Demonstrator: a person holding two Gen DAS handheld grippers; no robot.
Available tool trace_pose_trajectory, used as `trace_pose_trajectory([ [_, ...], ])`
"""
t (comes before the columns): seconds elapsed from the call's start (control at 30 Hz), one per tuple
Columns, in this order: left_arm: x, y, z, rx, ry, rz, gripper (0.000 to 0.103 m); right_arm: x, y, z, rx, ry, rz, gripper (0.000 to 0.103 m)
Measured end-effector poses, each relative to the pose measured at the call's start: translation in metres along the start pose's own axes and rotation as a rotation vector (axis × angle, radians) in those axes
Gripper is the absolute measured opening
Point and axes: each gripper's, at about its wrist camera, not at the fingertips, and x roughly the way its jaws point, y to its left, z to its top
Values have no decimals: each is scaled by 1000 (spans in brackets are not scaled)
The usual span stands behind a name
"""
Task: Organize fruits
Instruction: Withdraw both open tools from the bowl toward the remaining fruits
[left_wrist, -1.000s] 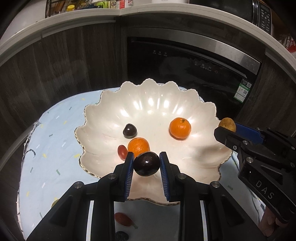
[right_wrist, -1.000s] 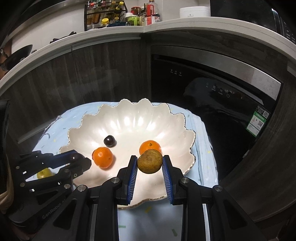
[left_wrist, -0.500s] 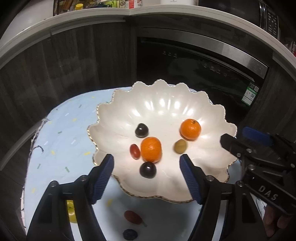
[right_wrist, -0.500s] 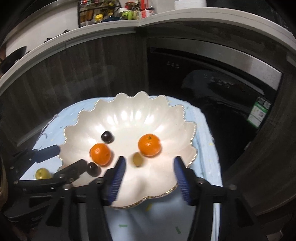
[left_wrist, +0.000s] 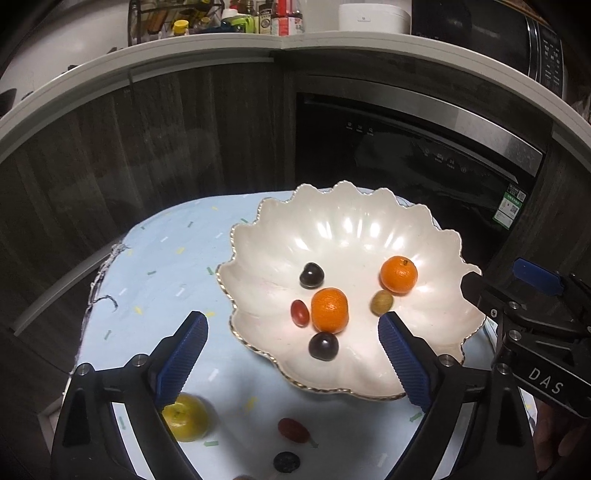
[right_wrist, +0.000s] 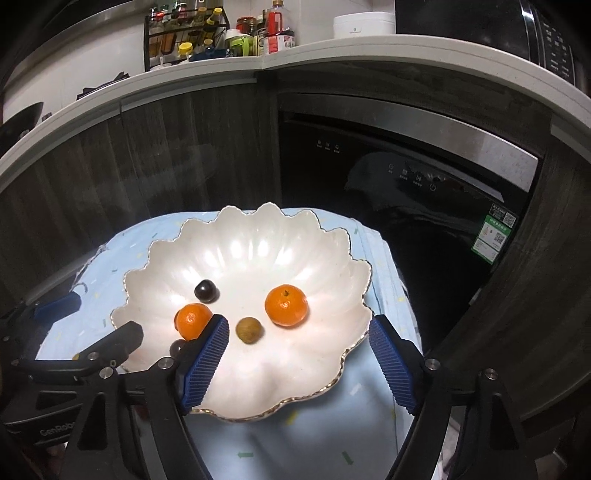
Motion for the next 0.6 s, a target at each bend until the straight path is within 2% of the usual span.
trace_pose_trajectory([
  [0.6,-33,38,-8,-39,-48,62,96,-28,36,2,-56,-53,-3,79],
])
